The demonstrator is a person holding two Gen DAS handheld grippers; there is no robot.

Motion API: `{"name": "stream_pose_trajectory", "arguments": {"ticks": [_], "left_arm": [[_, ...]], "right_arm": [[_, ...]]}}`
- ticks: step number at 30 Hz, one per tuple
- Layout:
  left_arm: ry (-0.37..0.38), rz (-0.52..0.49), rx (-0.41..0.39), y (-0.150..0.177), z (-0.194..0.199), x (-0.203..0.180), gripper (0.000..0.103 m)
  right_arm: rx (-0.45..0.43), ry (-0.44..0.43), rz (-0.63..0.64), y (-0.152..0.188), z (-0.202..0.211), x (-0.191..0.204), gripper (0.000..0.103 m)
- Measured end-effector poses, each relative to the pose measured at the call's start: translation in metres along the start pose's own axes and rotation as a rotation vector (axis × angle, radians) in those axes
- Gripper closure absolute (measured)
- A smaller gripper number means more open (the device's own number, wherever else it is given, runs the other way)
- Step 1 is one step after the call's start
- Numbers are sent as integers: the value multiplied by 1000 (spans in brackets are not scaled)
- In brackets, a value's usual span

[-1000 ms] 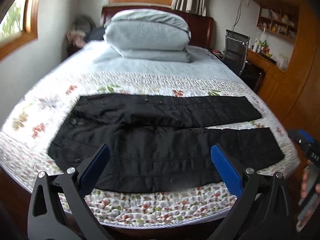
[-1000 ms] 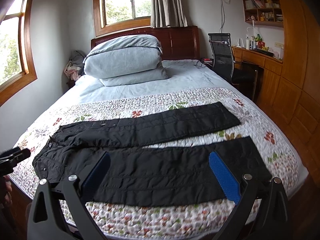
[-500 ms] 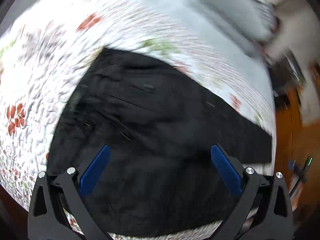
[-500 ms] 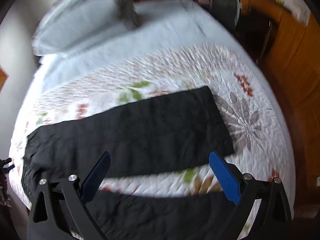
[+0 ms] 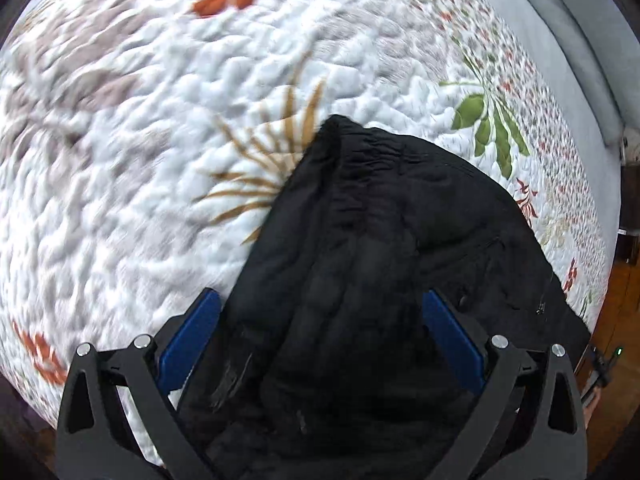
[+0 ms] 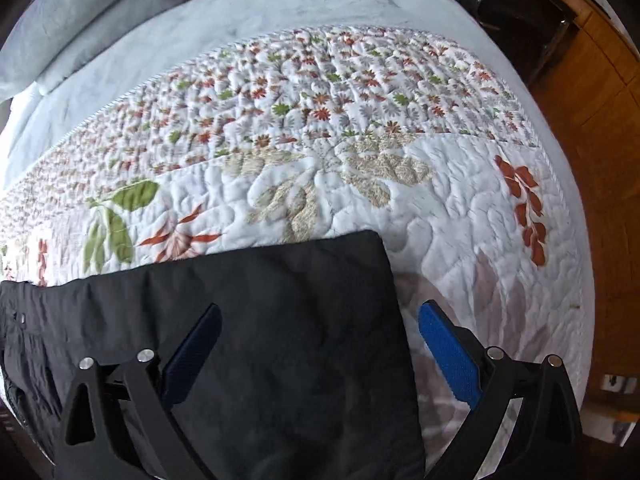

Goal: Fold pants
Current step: 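Grasp the hem of one black pant leg with both tools, then fold the held leg over onto the other leg, then open both tools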

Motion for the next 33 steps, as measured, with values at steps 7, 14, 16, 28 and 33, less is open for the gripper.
{"name": "stream_pose_trajectory", "arguments": {"ticks": [7,14,16,28,33], "left_arm": [[-100,-70,37,-16,-19,-17,3],[-112,-91,-2,-21,-23,-33,6],[-99,-80,-22,-21,-23,-36,15],[-119,-114,-48,-10,-4,-36,64],[-100,-148,-92,15,15,-44,75]], "right_arm": [[75,75,59,5,-39,6,3],[73,68,66,10,-50,5,3],[88,82,69,10,-48,6,3],[16,141,172,10,-12,49,73],[-50,157,211,14,18,67,87]]}}
Point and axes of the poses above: each gripper's, at about its wrist camera, not at the fingertips, and z roughly against the way its jaws point, x to its left, y to its underside, the point moved 10 cm from there along -z, roughly the way its jaws point, and after that the axes turned 4 degrees about -y, right-handed, at the moved point
